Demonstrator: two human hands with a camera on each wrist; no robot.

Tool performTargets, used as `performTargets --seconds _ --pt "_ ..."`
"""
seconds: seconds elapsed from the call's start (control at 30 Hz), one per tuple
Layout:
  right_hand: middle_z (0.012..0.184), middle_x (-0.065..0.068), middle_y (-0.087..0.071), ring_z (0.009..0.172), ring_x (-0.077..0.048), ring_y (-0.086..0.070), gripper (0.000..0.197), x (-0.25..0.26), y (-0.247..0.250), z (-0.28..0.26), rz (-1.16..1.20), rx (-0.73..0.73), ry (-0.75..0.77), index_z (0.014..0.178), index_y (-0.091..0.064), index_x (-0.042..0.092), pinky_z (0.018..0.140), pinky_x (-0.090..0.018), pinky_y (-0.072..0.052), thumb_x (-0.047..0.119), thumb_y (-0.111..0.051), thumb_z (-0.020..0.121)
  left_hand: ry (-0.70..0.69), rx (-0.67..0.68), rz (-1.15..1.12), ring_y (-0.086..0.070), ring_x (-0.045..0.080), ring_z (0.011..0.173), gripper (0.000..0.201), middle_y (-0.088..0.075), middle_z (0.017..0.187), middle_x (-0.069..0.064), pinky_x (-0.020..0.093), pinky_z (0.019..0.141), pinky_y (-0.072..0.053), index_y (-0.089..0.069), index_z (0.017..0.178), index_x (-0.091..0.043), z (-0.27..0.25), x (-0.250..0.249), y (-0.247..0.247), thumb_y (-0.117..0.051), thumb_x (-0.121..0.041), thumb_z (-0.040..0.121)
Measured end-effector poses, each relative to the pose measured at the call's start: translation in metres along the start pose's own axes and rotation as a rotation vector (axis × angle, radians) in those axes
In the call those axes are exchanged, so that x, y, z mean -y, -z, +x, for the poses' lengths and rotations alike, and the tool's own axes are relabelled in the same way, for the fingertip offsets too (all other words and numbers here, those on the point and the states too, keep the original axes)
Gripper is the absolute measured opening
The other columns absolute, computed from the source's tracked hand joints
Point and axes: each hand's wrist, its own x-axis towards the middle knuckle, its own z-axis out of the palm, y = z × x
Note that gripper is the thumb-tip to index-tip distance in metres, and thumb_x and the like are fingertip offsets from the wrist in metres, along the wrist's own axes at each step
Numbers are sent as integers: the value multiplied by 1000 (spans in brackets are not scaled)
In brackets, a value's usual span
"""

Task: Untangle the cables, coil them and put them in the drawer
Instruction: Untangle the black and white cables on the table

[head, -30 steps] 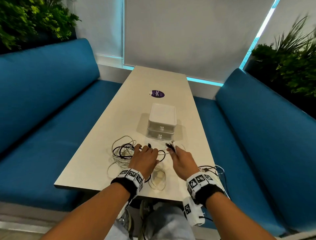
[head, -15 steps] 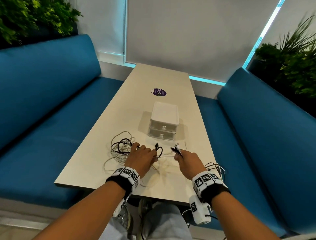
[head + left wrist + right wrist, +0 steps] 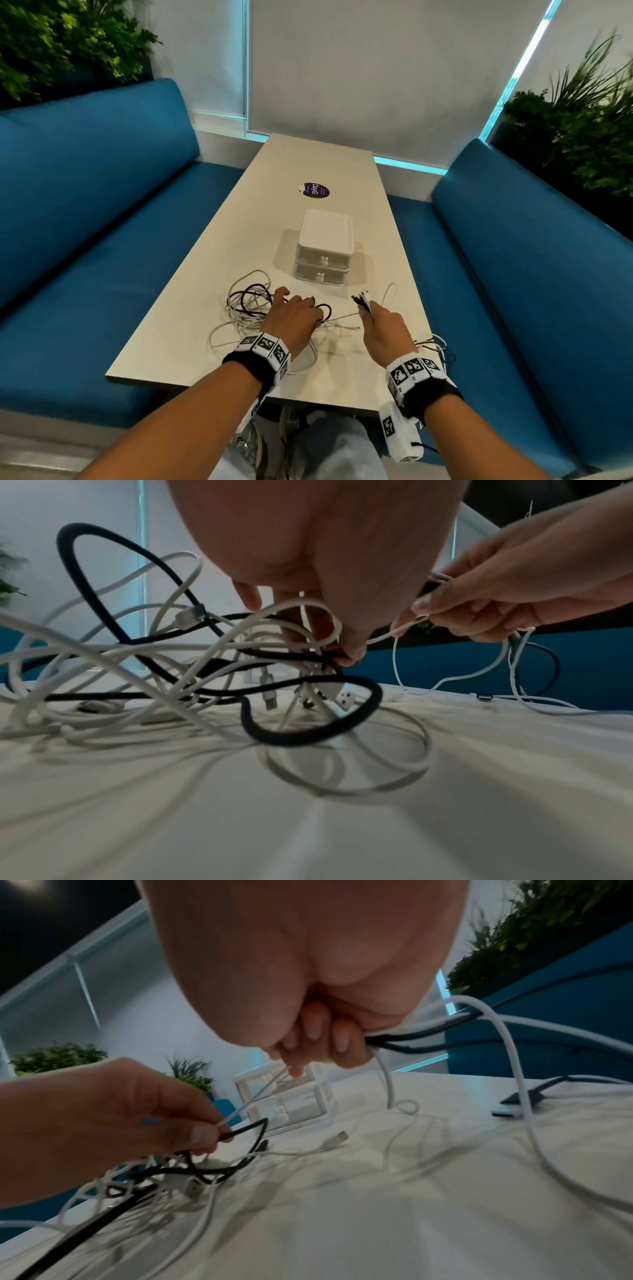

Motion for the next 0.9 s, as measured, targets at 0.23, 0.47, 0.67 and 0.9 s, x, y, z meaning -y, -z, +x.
performTargets --seconds 0.23,0.47,0.67,0.9 --pt "95 -12 -69 88 -31 -62 28 26 -18 -6 48 93 156 108 -59 13 72 -37 -47 34 -41 102 -15 -29 -32 -57 21 100 24 -59 98 -5 44 101 -20 -65 103 -28 -1 -9 4 -41 -30 101" --pt "100 -11 -68 93 -30 -62 31 30 -20 -7 2 153 134 114 -59 15 77 -37 -49 39 -44 100 -4 -35 -106 -53 21 107 17 -53 110 -4 41 100 -21 -55 112 -25 -9 -5 0 -51 -22 96" --pt "97 -16 -68 90 -33 -62 27 20 -7 -3 3 81 120 108 -60 11 68 -31 -41 33 -48 100 89 14 -84 -52 22 107 37 -50 112 -4 41 103 -22 -48 115 -25 -14 4 -2 -59 -9 83" --pt "100 -14 -66 88 -31 -61 28 -12 20 9 13 5 -129 114 -61 14 71 -31 -45 33 -47 99 104 124 2 -54 21 109 32 -64 105 -6 46 105 -18 -50 114 -29 -14 23 -1 -55 -15 86"
